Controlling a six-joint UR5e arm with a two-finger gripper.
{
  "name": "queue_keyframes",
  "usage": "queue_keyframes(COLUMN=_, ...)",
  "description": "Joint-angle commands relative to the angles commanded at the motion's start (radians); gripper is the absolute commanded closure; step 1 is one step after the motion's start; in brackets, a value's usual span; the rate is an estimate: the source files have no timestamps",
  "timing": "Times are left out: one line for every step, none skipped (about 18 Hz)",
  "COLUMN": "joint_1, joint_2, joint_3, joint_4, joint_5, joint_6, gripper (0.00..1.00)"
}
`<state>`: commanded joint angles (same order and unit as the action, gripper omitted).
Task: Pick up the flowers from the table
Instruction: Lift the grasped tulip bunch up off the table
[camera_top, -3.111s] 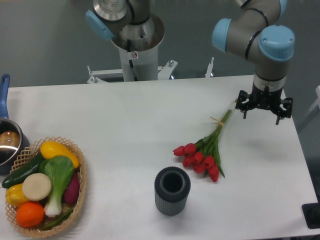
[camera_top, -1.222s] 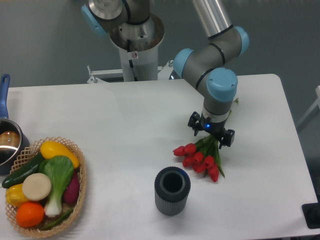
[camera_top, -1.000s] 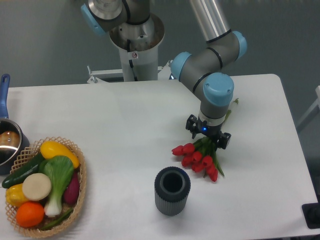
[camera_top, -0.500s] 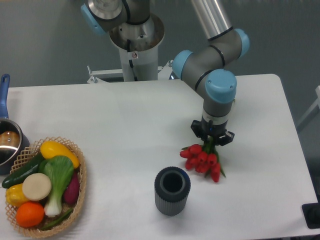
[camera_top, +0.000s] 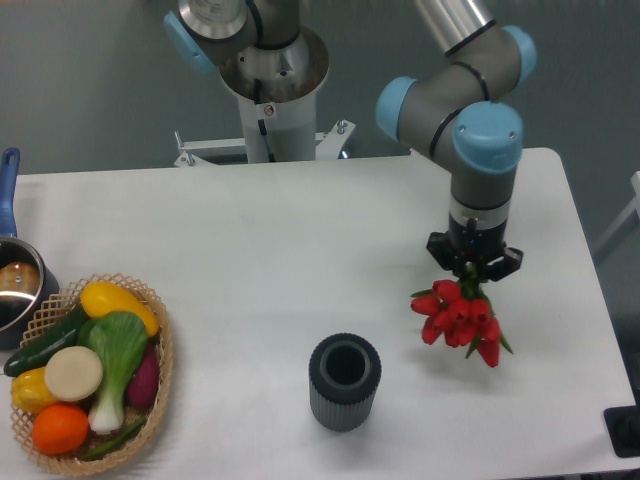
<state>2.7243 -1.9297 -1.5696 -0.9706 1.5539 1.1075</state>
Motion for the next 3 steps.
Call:
queue_keyframes(joint_1=0.000, joint_2=0.000, joint_3=0.032, joint_4=-0.044, joint_5=0.000, joint_6=0.012, gripper=1.00)
queue_keyframes(joint_1=0.000, joint_2=0.000, joint_3=0.060, joint_4=-0.083, joint_5=0.000, joint_6=0.028, gripper=1.00)
queue_keyframes(joint_1=0.002, joint_2=-0.002, joint_3=0.084, joint_4=-0.111, joint_5=0.000, joint_6=0.034, gripper=1.00)
